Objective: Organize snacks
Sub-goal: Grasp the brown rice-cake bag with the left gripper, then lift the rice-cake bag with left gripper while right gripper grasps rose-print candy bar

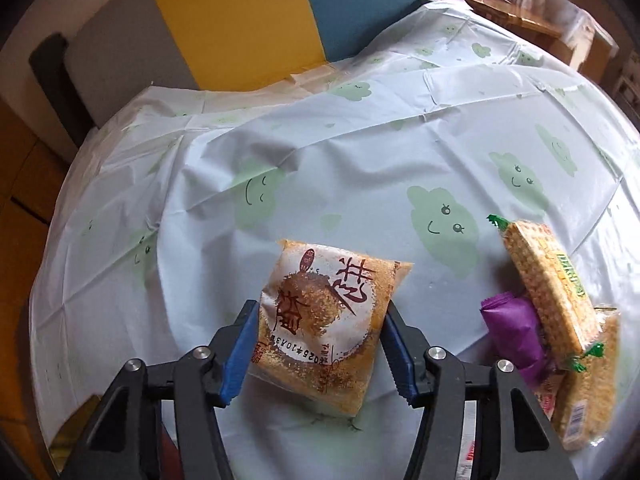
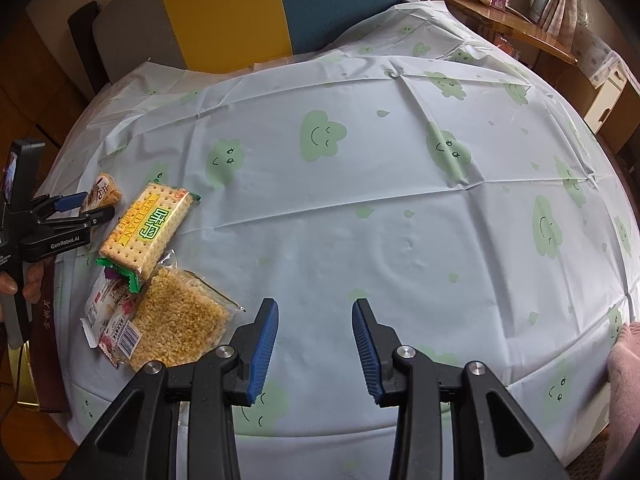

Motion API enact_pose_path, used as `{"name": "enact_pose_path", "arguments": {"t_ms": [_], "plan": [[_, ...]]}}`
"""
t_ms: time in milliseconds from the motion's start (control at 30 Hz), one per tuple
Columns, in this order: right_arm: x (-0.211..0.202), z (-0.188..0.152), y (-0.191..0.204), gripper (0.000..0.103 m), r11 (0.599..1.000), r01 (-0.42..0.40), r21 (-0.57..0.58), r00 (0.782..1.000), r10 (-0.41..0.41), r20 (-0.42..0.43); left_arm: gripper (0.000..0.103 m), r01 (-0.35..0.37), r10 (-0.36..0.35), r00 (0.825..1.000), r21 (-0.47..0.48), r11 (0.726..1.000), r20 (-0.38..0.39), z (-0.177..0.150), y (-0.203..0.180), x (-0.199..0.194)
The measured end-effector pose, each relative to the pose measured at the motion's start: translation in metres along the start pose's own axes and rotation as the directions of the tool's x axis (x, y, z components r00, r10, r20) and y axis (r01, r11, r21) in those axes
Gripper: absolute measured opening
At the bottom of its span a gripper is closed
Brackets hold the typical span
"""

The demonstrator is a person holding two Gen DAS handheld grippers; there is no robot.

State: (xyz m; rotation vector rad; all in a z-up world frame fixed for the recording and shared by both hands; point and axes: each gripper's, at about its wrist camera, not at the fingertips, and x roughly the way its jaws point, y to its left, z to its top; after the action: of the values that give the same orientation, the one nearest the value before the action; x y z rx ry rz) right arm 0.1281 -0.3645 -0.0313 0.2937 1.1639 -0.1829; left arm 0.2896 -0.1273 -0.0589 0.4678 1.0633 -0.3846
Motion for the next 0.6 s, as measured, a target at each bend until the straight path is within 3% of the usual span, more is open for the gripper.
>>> {"name": "enact_pose_path", "arguments": {"t_ms": [200,333,600], "plan": [[-0.003,-0.001,0.000,0.039,1.000,0.008,-0.002,1.000,-0.008,0.011,0.060,0.011,-0.001,0.997,-0.137,0.991,0.077,-0.045,-0.018,-0.064],[-0.007,-0.002,-0.001,0.039,1.000,-0.004,0.004,1.000,0.004,0.018,0.060,0.033,-0.011,0.992,-0.184,0.982,0.122,-0.091,-0.040,-0.102],[-0.007,-0.005,0.004,0.039,1.000,-0.024,-0.019,1.000,0.024,0.016,0.060,0.041,-0.021,0.995,-0.219,0.975,0.095,-0.177,-0.073,-0.108]]}}
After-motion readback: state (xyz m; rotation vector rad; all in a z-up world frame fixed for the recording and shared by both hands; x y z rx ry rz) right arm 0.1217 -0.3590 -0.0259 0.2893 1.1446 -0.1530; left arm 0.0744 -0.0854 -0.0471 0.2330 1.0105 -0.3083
